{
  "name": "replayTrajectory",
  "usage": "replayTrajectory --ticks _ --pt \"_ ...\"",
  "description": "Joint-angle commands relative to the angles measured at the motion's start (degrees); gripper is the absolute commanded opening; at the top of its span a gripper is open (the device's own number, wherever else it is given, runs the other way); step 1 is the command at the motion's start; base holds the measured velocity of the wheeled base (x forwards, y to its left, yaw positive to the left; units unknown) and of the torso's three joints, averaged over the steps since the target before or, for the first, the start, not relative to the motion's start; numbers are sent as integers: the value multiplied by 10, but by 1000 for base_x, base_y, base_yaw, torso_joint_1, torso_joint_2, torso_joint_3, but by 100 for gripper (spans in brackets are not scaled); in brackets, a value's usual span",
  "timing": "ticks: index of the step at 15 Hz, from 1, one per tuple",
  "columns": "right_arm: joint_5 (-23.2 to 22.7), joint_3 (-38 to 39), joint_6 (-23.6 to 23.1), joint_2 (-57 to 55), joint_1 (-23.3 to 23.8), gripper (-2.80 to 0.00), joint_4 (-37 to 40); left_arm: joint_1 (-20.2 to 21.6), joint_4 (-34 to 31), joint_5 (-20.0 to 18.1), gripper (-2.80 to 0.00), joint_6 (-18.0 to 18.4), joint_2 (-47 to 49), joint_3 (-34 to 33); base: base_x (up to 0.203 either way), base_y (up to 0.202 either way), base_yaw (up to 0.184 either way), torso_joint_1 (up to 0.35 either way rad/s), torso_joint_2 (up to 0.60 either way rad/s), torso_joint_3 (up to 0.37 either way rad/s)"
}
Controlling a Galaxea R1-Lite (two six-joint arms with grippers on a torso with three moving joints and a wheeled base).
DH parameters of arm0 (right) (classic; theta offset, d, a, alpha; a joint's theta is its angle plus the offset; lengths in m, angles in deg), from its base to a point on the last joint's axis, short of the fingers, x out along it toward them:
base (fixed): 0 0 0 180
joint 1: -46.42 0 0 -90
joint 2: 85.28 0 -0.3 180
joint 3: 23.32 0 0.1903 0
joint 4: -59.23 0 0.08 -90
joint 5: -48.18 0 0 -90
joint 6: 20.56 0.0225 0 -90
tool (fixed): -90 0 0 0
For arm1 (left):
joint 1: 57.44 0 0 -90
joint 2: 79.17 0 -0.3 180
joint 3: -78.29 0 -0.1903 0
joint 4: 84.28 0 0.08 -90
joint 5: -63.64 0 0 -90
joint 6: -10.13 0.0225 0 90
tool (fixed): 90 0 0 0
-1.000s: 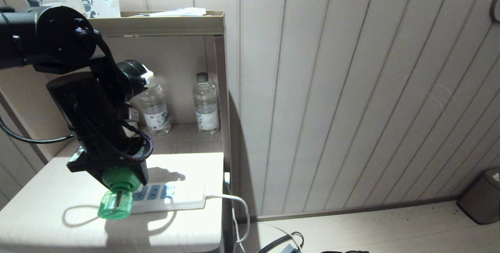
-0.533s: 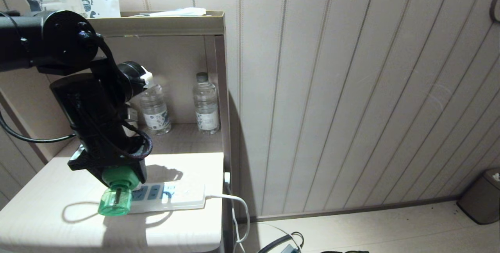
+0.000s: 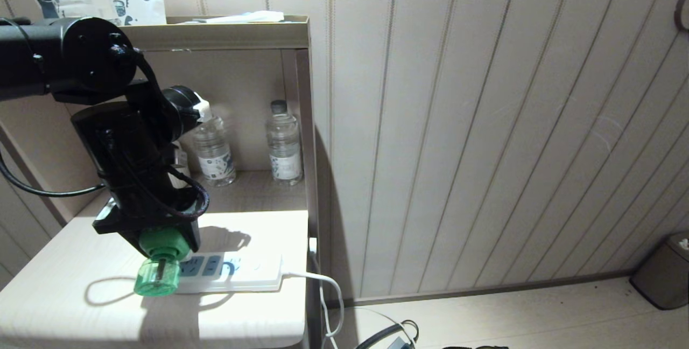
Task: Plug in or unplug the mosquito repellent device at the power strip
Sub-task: Insert the plug into the socket
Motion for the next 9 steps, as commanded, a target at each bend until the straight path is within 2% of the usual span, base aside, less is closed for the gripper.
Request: replayTrajectory --ticks 1,9 --pt "0 0 0 0 0 -280 0 -1 2 -1 -280 -2 2 1 0 0 0 0 0 0" --pt "0 0 0 0 0 -280 0 -6 5 -2 -280 1 -12 1 0 0 0 0 0 0"
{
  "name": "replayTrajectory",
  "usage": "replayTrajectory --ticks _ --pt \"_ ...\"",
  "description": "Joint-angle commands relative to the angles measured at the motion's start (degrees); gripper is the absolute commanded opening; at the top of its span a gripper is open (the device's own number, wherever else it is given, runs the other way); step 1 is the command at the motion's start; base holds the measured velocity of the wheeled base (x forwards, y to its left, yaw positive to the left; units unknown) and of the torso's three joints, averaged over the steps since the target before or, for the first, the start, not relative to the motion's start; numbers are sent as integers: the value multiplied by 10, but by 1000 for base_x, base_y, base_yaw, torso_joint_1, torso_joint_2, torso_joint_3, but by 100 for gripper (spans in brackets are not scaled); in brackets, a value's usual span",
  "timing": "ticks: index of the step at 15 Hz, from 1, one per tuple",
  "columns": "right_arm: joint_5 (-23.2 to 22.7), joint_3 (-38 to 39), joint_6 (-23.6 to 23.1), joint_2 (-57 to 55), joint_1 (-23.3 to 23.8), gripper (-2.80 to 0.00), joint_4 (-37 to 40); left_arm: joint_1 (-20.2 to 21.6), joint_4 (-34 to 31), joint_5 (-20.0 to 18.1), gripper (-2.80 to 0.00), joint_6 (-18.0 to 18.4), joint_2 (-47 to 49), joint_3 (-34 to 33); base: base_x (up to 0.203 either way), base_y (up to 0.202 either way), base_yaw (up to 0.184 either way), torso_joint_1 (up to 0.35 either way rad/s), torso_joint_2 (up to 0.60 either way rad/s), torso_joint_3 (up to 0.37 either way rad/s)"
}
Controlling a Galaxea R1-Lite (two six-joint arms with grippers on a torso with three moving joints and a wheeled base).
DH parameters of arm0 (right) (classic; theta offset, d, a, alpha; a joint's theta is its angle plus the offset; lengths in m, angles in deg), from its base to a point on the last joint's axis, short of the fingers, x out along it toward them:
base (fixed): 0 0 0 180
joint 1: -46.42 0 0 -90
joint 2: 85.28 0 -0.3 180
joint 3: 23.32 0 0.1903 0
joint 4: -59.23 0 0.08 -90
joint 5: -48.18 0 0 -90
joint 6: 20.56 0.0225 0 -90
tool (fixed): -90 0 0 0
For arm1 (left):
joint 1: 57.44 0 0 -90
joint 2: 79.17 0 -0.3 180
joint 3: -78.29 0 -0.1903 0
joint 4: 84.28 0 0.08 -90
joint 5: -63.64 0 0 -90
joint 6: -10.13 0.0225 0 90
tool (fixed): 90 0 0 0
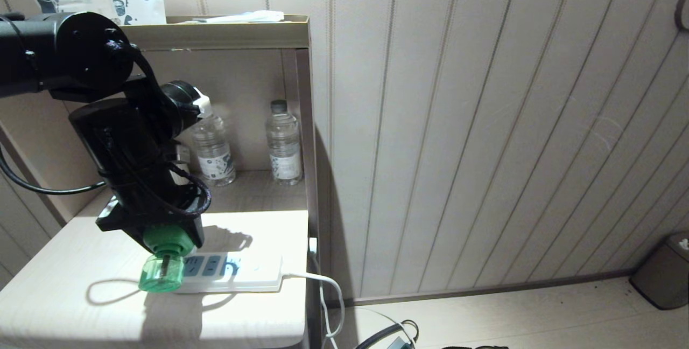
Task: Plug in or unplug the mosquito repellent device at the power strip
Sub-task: Insert the plug into the socket
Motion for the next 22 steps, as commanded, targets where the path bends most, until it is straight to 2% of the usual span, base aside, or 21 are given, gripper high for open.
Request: replayTrajectory --ticks 1,22 --pt "0 0 0 0 0 -280 0 -4 -6 0 -280 -3 -2 0 0 0 0 0 0 0" --pt "0 0 0 0 0 -280 0 -9 -10 -2 -280 -5 -4 -14 0 0 0 0 0 0"
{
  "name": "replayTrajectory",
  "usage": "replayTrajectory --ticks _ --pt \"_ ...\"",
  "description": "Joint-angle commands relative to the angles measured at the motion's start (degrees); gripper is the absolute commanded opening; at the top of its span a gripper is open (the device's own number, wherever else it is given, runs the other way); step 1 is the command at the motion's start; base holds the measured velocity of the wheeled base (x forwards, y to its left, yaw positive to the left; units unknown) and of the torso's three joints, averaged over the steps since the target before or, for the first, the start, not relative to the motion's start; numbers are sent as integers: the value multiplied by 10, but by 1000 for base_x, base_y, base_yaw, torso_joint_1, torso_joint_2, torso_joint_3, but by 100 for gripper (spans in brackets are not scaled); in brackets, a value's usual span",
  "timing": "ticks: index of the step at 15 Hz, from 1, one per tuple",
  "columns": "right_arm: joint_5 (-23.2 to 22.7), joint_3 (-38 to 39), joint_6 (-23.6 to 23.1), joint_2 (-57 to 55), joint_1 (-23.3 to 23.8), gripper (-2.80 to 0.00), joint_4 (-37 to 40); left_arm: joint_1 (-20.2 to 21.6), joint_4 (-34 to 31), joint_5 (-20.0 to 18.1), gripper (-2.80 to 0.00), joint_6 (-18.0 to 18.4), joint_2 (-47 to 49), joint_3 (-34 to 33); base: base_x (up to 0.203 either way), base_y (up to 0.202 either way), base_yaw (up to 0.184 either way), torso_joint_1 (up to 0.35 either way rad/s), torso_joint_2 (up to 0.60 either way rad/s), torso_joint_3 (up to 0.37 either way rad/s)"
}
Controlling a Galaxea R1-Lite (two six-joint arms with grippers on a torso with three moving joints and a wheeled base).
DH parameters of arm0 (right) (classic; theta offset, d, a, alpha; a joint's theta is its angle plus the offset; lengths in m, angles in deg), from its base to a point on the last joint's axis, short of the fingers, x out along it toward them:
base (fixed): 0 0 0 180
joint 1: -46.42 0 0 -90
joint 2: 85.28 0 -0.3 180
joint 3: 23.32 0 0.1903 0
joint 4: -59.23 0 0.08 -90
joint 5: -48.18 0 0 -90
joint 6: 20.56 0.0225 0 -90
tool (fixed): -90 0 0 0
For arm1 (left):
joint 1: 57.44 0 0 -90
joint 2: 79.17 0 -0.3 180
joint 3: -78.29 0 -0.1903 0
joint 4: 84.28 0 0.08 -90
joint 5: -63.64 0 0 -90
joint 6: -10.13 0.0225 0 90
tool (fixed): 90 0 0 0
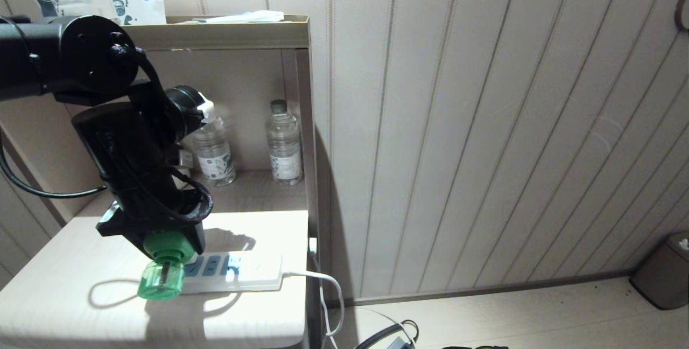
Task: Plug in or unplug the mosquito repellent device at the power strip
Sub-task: Insert the plug into the socket
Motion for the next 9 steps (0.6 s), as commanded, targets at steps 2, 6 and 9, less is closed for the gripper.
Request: replayTrajectory --ticks 2,6,9 --pt "0 0 0 0 0 -280 0 1 -4 0 -280 -2 -2 -5 0 0 0 0 0 0" --pt "0 0 0 0 0 -280 0 0 -3 0 -280 -2 4 -6 0 0 0 0 0 0" --pt "0 0 0 0 0 -280 0 0 -3 0 -280 -2 7 -6 0 0 0 0 0 0"
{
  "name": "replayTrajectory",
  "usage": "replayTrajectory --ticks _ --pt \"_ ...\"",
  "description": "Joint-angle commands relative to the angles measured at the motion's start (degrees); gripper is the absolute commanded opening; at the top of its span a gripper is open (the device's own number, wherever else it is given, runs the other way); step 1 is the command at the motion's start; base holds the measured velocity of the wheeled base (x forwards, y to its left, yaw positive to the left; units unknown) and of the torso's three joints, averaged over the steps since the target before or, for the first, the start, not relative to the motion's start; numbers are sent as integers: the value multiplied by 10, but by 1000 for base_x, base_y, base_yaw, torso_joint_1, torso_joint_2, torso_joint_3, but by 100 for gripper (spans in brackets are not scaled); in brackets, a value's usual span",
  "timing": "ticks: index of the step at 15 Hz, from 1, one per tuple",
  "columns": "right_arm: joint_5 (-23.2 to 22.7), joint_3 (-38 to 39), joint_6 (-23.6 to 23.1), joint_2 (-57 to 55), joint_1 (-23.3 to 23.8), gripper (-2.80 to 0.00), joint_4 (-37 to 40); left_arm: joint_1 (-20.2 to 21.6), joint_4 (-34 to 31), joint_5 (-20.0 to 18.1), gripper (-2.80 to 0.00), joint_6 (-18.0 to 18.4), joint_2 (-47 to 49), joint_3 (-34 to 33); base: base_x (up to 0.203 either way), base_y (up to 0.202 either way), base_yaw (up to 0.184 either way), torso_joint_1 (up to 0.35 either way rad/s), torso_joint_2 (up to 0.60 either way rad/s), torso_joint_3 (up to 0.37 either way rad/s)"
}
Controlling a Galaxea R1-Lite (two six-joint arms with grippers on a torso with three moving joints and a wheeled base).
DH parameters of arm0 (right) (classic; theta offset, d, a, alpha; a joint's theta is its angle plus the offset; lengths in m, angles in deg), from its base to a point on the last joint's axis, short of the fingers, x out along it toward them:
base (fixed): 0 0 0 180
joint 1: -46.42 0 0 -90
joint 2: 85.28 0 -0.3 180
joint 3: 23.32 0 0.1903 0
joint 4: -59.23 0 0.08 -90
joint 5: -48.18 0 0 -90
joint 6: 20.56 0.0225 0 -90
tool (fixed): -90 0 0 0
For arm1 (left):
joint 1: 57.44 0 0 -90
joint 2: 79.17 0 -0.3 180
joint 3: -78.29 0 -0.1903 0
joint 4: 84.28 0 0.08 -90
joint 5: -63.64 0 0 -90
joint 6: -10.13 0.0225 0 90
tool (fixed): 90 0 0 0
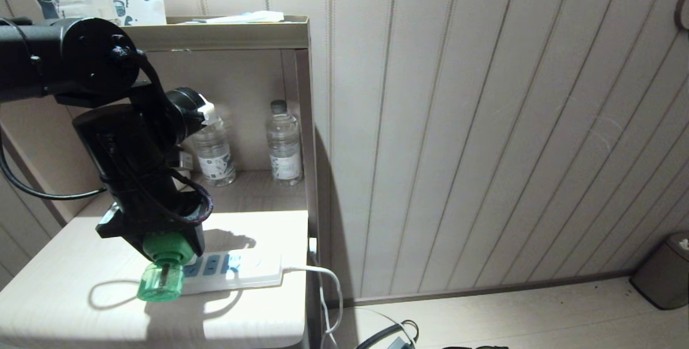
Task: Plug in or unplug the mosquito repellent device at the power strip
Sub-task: Insert the plug into the socket
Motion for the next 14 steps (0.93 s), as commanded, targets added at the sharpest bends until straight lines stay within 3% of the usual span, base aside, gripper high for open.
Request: replayTrajectory --ticks 1,14 --pt "0 0 0 0 0 -280 0 1 -5 1 -280 -2 4 -1 0 0 0 0 0 0" --pt "0 0 0 0 0 -280 0 2 1 -18 -280 18 -3 -4 0 0 0 0 0 0"
